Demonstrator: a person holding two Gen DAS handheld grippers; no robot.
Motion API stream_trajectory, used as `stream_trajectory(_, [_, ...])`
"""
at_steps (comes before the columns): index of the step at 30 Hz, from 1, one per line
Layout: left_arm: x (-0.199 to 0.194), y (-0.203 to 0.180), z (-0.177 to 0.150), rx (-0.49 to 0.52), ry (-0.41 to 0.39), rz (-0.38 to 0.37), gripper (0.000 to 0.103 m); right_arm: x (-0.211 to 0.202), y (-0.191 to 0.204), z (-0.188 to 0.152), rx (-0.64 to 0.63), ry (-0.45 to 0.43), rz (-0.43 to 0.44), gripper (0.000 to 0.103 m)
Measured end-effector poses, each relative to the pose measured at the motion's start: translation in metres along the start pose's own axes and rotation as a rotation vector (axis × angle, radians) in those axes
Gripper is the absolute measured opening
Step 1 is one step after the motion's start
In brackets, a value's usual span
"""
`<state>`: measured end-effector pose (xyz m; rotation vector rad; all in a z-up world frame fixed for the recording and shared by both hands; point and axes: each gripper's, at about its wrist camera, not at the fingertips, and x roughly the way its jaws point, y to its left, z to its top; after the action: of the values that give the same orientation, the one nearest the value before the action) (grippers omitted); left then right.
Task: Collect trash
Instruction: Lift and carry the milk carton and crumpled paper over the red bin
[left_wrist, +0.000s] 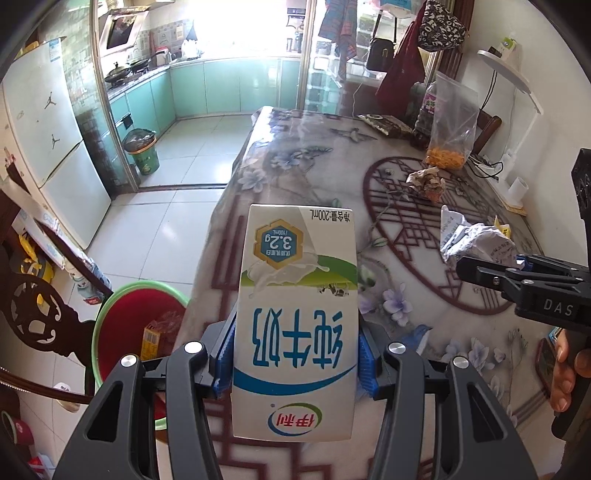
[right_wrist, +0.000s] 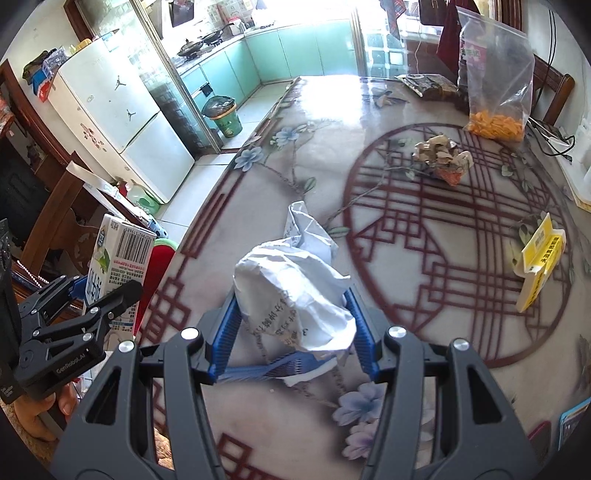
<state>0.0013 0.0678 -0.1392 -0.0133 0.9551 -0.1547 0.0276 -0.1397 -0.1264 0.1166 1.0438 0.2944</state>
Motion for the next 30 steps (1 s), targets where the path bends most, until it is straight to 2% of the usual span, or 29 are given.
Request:
stream_trajectory(7, [0.005, 0.045, -0.013, -0.023, 0.035, 0.001, 0.050, 0.008, 0.039, -0.009, -0.015, 0.017, -0.024, 0.053])
stream_trajectory(14, [0.001, 0.083, -0.020, -0.036, 0.025, -0.002, 0.050, 0.013, 0.081, -0.007, -0.043, 0.004, -0.033, 0.053])
stream_trajectory(30, [0.004, 0.183, -0.041, -0.149, 0.062, 0.071, 0.050, 0.048, 0.182, 0.009, -0.162, 0.019, 0.025, 0.054])
